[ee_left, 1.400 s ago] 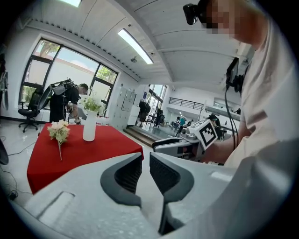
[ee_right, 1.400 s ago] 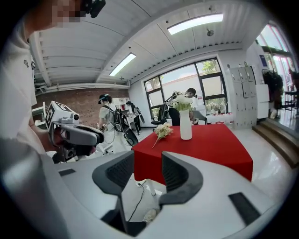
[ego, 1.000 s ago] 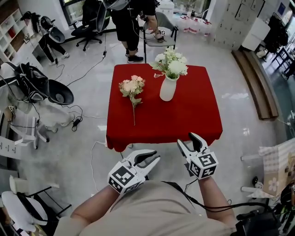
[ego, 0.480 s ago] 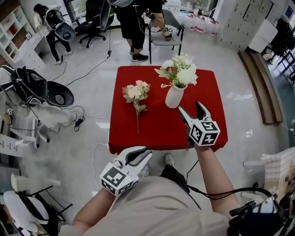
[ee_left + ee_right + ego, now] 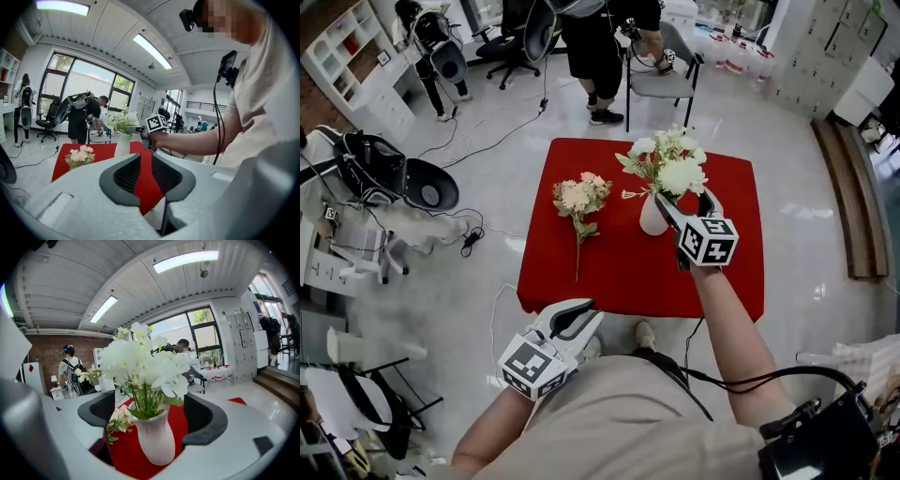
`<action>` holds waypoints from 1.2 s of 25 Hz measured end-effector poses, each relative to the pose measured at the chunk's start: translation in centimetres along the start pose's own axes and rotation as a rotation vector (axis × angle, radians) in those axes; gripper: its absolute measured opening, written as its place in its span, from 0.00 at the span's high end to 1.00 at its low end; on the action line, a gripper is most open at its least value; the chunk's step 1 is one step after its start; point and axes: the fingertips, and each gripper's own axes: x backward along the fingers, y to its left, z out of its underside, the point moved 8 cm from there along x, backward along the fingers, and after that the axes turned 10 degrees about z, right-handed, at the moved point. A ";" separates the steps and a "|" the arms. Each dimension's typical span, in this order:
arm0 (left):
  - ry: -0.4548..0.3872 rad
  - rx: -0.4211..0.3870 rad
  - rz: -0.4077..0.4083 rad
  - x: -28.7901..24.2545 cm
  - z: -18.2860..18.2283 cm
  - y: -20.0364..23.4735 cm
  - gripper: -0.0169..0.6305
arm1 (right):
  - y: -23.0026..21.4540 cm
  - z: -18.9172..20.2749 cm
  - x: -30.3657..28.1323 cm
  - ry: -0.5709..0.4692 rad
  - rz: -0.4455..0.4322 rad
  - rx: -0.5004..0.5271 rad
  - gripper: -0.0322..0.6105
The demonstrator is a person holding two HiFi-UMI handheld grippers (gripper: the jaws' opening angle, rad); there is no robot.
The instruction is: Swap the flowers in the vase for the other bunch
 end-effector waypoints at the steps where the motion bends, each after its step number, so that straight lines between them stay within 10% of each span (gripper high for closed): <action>1: 0.002 0.003 -0.012 -0.4 0.1 -0.1 0.89 | -0.2 0.1 -0.5 -0.003 -0.018 0.004 0.25; 11: -0.002 0.027 -0.109 -3.9 0.9 0.0 0.89 | -1.4 0.4 -3.1 -0.030 -0.172 0.119 0.27; 17: 0.008 0.011 -0.134 -5.7 0.9 -0.2 0.89 | -1.8 0.8 -2.9 -0.059 -0.189 0.162 0.59; 30: 0.005 0.016 -0.163 -7.4 0.3 0.4 0.89 | -1.7 0.3 -3.3 -0.064 -0.260 0.136 0.81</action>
